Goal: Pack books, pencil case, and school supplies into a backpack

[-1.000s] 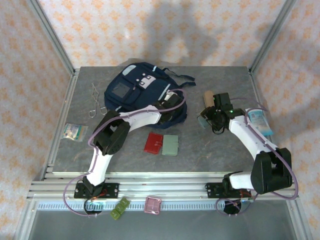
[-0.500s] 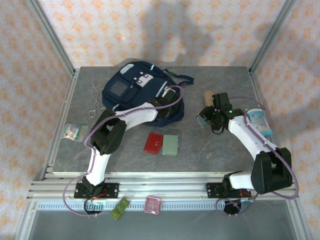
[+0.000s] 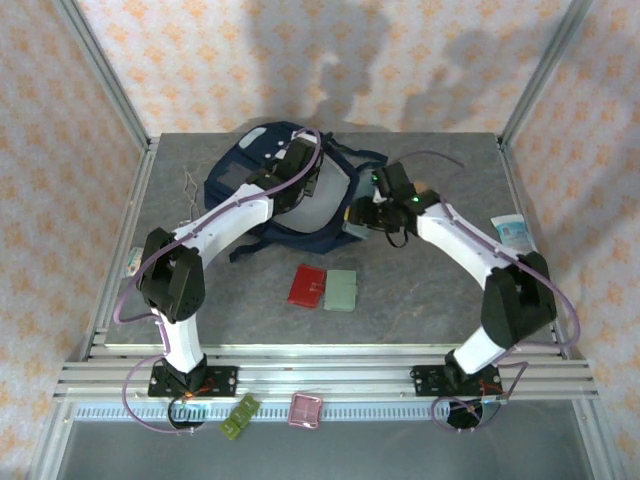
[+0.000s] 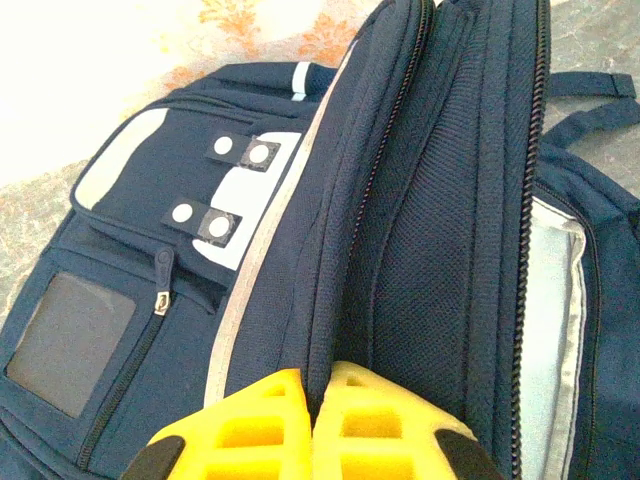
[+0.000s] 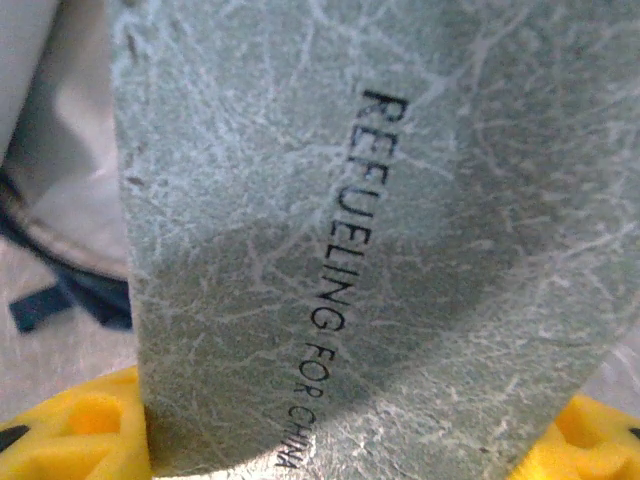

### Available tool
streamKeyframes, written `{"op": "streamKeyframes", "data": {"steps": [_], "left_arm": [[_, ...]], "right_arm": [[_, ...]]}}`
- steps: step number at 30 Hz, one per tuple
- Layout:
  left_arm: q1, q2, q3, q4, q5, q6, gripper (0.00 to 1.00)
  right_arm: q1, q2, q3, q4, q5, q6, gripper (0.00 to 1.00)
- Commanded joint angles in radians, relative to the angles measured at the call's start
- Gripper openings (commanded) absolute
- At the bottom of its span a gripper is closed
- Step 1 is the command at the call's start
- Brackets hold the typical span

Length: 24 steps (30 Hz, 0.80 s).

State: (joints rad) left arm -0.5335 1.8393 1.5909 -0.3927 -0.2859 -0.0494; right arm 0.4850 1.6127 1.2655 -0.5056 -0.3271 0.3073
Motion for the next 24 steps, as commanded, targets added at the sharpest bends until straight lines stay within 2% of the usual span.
{"op": "streamKeyframes", "data": {"steps": [1, 6, 9, 14, 20, 22, 24], "left_arm": [[0.026, -0.047, 0.043, 0.009, -0.019, 0.032, 0.0], [0.045, -0.07, 0.051, 0.005, -0.01, 0.038, 0.0], [0.06, -0.08, 0.048, 0.002, -0.003, 0.037, 0.0], [0.074, -0.097, 0.033, 0.009, 0.004, 0.034, 0.0], [0.074, -0.095, 0.033, 0.009, 0.025, 0.024, 0.0], [0.075, -0.094, 0.027, 0.012, 0.033, 0.02, 0.0], [0.074, -0.095, 0.014, 0.016, 0.04, 0.011, 0.0]], "right_arm": [[0.028, 0.091, 0.101, -0.037, -0.025, -0.185, 0.31], [0.077, 0.283, 0.299, -0.139, 0.007, -0.298, 0.33], [0.097, 0.363, 0.375, -0.137, 0.023, -0.323, 0.34], [0.128, 0.455, 0.474, -0.141, 0.077, -0.362, 0.42], [0.129, 0.43, 0.486, -0.126, 0.188, -0.321, 0.71], [0.127, 0.387, 0.452, -0.105, 0.202, -0.303, 1.0], [0.125, 0.34, 0.413, -0.083, 0.184, -0.281, 1.0]]}}
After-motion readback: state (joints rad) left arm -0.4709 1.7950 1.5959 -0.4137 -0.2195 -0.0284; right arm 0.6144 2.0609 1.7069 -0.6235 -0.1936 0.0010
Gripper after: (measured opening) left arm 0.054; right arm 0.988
